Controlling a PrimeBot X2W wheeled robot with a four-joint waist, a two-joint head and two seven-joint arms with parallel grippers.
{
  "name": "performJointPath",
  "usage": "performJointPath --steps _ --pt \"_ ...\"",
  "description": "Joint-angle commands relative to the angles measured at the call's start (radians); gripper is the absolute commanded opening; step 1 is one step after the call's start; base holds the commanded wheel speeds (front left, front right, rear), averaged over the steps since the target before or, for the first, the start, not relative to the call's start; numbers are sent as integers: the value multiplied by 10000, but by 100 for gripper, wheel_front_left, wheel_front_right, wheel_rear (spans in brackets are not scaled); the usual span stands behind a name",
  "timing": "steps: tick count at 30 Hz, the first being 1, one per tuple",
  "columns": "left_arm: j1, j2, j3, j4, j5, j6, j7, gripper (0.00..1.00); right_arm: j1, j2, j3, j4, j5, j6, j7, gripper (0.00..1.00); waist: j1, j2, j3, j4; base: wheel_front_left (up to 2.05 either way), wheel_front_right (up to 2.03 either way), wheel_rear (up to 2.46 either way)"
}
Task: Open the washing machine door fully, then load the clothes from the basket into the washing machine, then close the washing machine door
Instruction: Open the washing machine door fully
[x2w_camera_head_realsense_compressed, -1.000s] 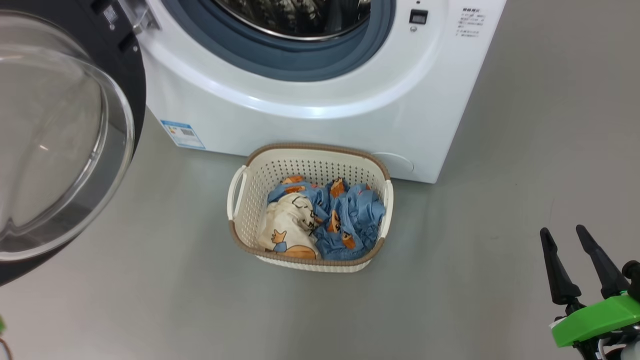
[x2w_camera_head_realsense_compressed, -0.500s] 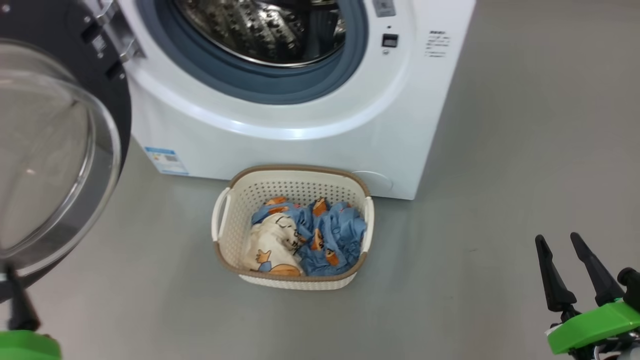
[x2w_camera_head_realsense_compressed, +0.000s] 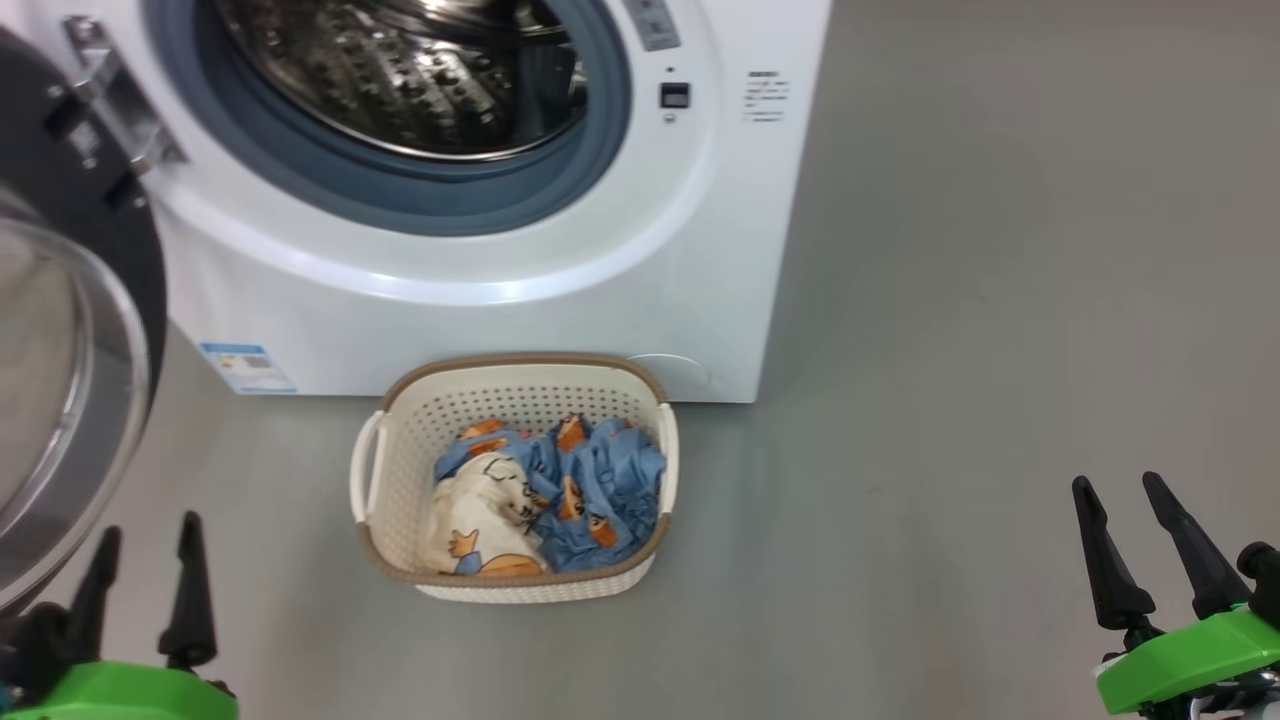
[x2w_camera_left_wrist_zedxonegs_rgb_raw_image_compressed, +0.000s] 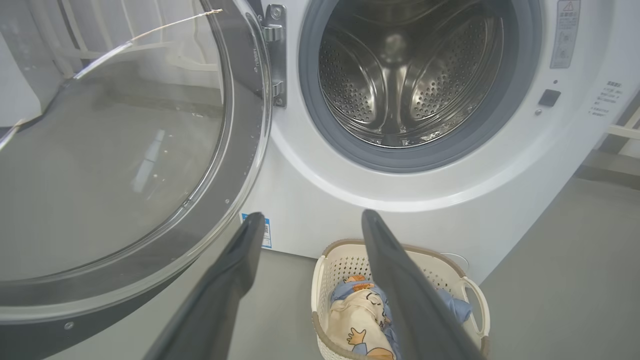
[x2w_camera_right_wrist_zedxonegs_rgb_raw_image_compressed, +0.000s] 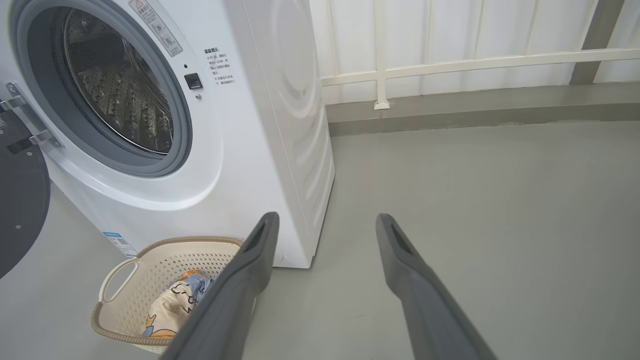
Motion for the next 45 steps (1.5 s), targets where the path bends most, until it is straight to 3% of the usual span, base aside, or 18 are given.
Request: performJointPath --steps 1,13,23,45 --pt "-16 339 273 -295 -34 -13 -64 100 68 -204 135 -275 33 29 -120 100 0 0 -30 -222 0 0 0" --pt "19 221 -708 -655 -80 -14 -65 100 68 -109 40 -375 31 29 -120 100 0 0 7 -1017 0 0 0" --pt "46 147 -976 -861 -42 -15 -65 100 72 -78 -90 -417 22 29 -120 100 0 0 -10 -1427 0 0 0" --pt "3 326 -1260 -983 -514 -15 -65 100 26 72 -212 -465 -32 29 -120 100 0 0 104 -1533 0 0 0"
